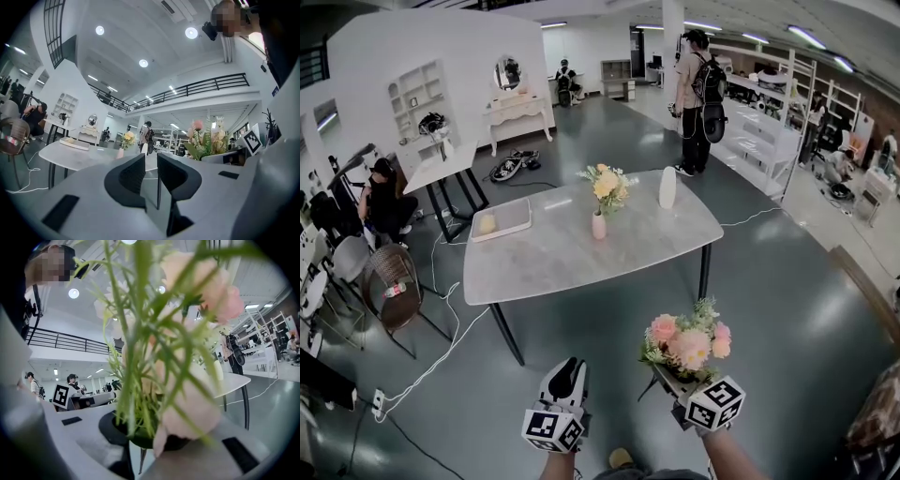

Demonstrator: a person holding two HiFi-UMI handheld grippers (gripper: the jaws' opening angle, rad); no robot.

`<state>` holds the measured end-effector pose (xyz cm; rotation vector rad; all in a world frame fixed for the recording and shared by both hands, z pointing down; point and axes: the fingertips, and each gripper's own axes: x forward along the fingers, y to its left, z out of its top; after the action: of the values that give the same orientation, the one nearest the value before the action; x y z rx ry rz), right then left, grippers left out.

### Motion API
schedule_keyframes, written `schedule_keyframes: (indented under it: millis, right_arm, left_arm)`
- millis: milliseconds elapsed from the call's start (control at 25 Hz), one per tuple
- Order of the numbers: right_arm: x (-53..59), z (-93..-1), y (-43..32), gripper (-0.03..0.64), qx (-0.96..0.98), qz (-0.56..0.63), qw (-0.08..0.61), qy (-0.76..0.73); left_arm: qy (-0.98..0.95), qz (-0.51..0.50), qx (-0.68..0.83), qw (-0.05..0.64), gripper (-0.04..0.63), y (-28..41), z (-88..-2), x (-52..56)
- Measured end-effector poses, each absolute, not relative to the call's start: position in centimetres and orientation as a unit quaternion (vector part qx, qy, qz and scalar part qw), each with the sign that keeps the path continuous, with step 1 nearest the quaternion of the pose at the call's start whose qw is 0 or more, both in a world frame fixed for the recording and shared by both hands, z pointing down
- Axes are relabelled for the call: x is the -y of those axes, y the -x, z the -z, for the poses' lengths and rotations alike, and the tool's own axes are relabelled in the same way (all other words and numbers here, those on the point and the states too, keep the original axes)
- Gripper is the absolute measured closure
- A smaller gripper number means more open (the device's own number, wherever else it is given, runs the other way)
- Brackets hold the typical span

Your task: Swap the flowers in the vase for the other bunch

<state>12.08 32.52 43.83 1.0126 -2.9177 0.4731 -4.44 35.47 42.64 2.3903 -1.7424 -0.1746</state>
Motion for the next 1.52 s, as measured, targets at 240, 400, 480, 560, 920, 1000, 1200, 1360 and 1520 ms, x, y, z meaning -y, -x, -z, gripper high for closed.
schedule_keyframes:
  millis: [240,400,480,560,920,1000,1200,1360,1520]
  right_arm:
    - [-29.3,-43.8,-10.1,0.525,0.933,-0.152,0.003,-0.326]
    - [-27.0,-44.7,-9.8,0.523,0.933,-0.156,0.014,-0.324]
    - [-25.4,-45.1,-9.4,0.523,0.934,-0.154,0.018,-0.321]
    - [-23.4,-45.3,-8.8,0.523,0.936,-0.154,0.020,-0.316]
    - [-14.0,-45.2,-7.4,0.523,0.952,-0.139,0.034,-0.271]
    - [-12.2,-45.2,-7.5,0.523,0.952,-0.142,0.034,-0.268]
    - [-8.6,-46.0,-8.2,0.523,0.953,-0.151,0.035,-0.260]
    - [-6.1,-46.3,-8.7,0.523,0.954,-0.156,0.036,-0.253]
    - [-4.1,-46.6,-9.3,0.523,0.956,-0.159,0.039,-0.243]
  left_arm:
    - [-0.808,0.061,0.579,0.088,0.509,6.3,-42.8,-31.7]
    - [-0.813,0.060,0.572,0.095,0.509,6.0,-43.6,-29.2]
    - [-0.812,0.059,0.572,0.096,0.509,6.1,-43.9,-27.8]
    - [-0.809,0.058,0.577,0.096,0.509,6.5,-44.0,-26.1]
    - [-0.792,0.079,0.597,0.094,0.509,5.9,-44.0,-16.3]
    - [-0.794,0.080,0.595,0.094,0.509,5.3,-43.8,-14.3]
    - [-0.798,0.072,0.591,0.094,0.509,3.6,-44.4,-10.5]
    - [-0.797,0.071,0.592,0.095,0.509,2.9,-44.6,-7.8]
    - [-0.794,0.071,0.596,0.095,0.509,1.9,-44.9,-5.5]
